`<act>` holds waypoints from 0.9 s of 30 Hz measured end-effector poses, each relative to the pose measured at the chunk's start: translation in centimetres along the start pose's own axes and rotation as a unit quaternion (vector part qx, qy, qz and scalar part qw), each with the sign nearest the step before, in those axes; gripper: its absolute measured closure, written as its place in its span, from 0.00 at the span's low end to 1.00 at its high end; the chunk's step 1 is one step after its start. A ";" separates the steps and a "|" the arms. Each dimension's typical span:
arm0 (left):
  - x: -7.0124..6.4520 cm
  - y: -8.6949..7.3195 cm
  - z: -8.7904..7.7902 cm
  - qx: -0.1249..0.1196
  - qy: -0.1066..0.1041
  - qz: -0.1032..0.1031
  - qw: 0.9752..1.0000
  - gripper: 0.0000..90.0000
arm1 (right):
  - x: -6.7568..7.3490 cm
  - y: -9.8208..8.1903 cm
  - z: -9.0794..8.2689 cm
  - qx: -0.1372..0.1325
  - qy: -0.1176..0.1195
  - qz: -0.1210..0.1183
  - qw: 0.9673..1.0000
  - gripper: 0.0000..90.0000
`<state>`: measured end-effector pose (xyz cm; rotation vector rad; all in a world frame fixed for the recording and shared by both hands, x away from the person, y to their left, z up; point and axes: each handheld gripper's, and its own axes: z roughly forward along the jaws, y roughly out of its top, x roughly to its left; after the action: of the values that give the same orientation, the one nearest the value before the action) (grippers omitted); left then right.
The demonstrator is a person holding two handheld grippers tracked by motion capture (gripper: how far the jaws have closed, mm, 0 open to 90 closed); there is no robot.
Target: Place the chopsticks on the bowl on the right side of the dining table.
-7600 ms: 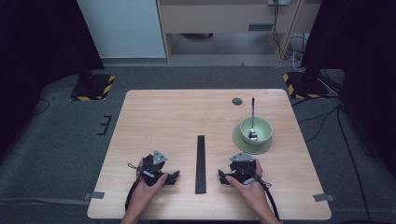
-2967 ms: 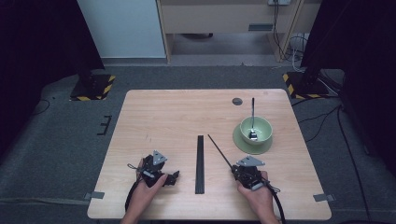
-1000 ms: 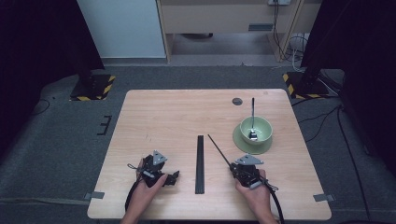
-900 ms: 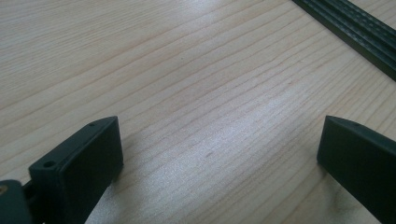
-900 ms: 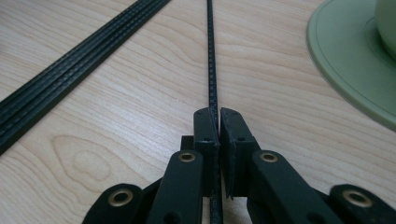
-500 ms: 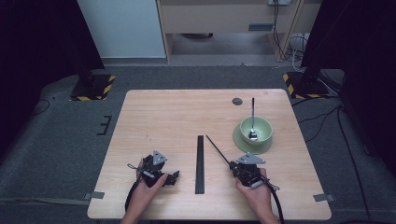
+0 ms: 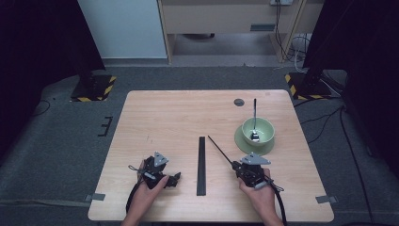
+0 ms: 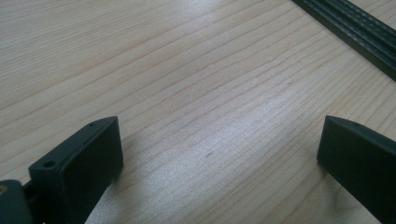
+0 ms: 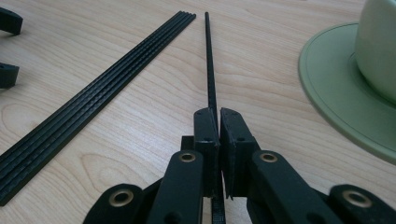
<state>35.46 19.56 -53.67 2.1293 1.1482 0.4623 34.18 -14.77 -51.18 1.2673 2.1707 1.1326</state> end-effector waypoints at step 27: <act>0.0 0.0 0.0 0.000 -0.001 0.000 1.000 0.00 | -1.8 2.0 -2.6 -0.040 -0.011 0.007 0.999 0.96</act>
<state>35.48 19.56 -53.67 2.1296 1.1467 0.4609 34.43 -16.97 -48.15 1.2566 2.0827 1.1933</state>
